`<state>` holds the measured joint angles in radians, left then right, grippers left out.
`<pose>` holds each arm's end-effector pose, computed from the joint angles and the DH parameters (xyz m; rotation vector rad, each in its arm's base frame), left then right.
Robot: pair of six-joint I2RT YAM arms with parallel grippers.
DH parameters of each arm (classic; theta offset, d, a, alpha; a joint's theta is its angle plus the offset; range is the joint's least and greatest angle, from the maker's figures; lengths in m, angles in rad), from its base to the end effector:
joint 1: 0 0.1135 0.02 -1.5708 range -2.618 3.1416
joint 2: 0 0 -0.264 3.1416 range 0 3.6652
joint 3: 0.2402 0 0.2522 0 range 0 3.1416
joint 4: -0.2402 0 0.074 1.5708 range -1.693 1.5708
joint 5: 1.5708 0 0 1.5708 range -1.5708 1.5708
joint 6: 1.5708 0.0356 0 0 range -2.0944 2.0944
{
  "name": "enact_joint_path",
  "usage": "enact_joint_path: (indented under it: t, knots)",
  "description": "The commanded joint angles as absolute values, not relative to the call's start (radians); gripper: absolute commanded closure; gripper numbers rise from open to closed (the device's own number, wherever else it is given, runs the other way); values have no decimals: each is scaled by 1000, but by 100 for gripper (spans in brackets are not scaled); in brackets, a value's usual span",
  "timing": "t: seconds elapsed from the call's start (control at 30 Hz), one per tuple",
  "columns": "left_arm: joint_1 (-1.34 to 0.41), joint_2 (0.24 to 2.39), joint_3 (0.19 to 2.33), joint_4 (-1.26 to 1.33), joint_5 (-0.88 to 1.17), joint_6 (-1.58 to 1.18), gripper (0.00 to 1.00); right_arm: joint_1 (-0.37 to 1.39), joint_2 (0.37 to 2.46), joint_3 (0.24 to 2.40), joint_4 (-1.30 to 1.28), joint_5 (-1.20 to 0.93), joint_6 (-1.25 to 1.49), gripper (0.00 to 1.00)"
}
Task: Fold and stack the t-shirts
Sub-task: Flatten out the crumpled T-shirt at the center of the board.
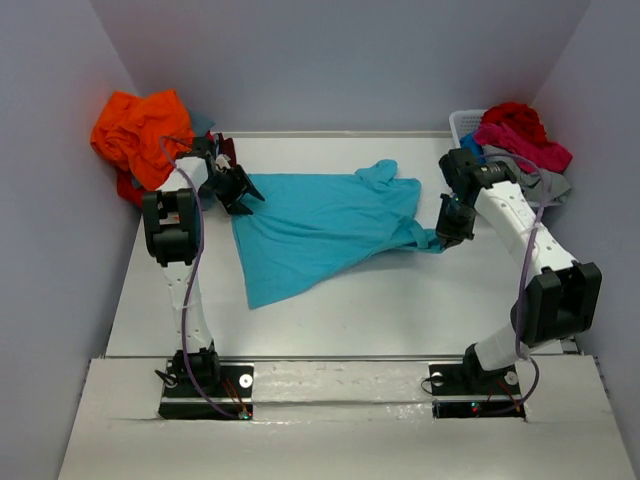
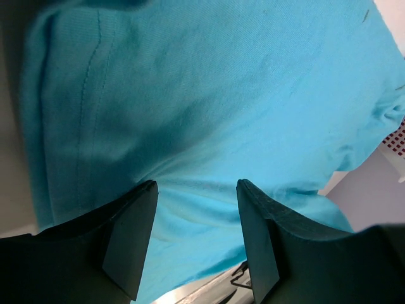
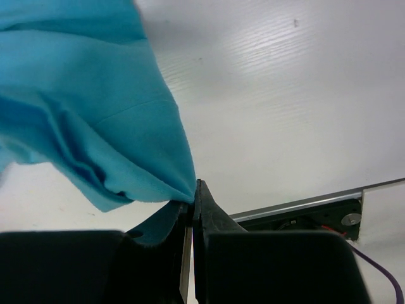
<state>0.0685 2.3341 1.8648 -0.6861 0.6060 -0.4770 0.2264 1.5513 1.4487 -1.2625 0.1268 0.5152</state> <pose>0.4900 0.0133 0.1525 -0.5577 2.6561 -0.9448 0.2807 0.0600 0.3050 0.4367 2.8707 -0.0632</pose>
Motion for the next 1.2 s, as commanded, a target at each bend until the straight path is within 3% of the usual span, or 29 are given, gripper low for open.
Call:
enact_joint_path:
  t: [0.0,0.2,0.6,0.67,0.7,0.77,0.8,0.9,1.17]
  knots:
    - [167,2344,1824,-687,388,-465,33,146,1488,1439,-1298,183,486,93]
    - [167,2342,1824,-687,391,-463,33,104,1506,1485,-1307,212,453,93]
    - [101,2306,1831,-678,390,-442,33,104,1592,1375,-1184,11,427,89]
    - [89,2307,1841,-687,390,-437,33,104,1600,1346,-1152,-26,423,74]
    - [89,2306,1845,-692,387,-436,33,104,1606,1338,-1131,-34,420,57]
    - [80,2296,1839,-687,387,-434,33,104,1612,1325,-1111,-55,420,38]
    - [80,2289,1839,-686,384,-434,32,104,1621,1321,-1091,-63,422,23]
    - [71,2278,1842,-690,390,-430,32,104,1638,1341,-1071,-100,428,16]
    - [-26,2175,1806,-701,367,-411,32,162,1684,1361,-1063,-117,440,15]
